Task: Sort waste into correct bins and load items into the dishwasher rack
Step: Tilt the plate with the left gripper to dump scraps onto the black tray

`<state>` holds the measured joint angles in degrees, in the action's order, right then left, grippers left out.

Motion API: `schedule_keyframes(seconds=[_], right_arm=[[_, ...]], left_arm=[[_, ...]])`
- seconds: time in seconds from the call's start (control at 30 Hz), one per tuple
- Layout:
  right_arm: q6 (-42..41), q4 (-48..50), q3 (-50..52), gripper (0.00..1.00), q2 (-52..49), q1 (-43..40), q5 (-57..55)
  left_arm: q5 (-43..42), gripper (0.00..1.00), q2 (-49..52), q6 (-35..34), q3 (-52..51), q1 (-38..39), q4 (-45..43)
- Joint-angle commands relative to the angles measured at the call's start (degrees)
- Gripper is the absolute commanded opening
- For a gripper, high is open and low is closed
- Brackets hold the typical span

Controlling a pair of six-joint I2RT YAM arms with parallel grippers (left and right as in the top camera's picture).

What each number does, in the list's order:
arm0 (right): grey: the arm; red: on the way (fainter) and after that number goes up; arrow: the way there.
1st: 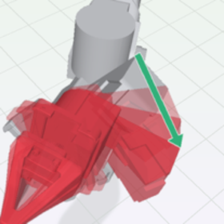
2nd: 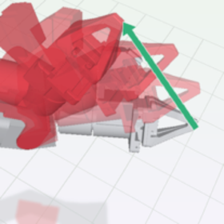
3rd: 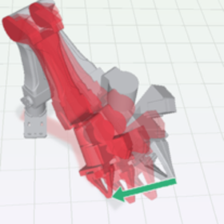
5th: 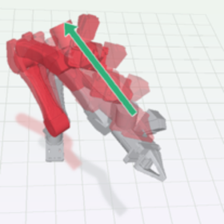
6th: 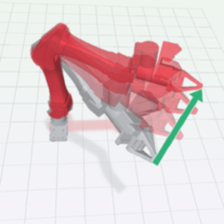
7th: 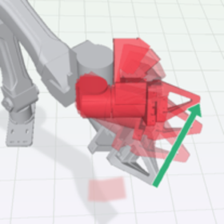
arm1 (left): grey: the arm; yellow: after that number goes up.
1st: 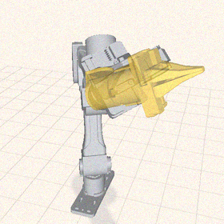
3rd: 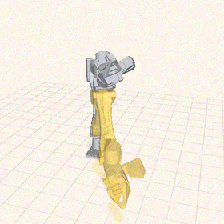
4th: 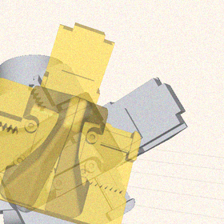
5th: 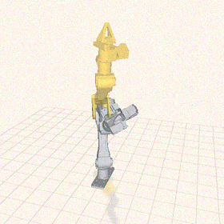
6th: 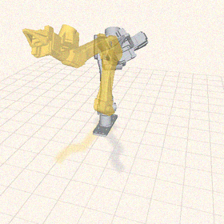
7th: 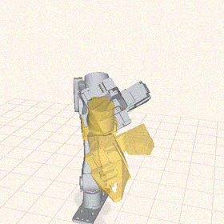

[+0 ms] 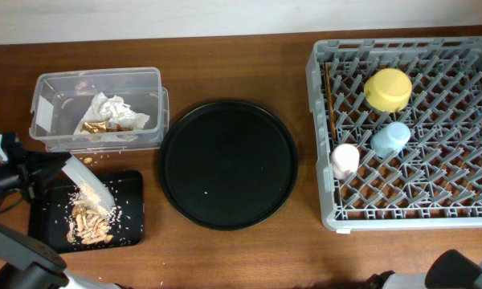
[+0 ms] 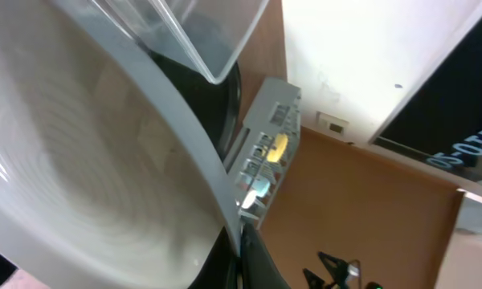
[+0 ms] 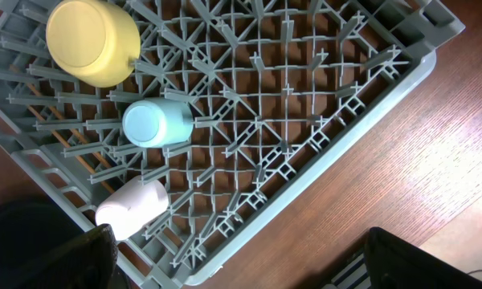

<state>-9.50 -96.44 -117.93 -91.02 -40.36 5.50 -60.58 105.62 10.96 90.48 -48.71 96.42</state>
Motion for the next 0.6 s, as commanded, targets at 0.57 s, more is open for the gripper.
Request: schedule_keyframes(seconds=[0.57], right_arm=[[-0.46, -0.02, -0.24, 0.99, -0.31, -0.22, 0.28]], left_arm=[[-5.62, 0.01, -1.51, 3.21, -0.90, -3.78, 0.35]])
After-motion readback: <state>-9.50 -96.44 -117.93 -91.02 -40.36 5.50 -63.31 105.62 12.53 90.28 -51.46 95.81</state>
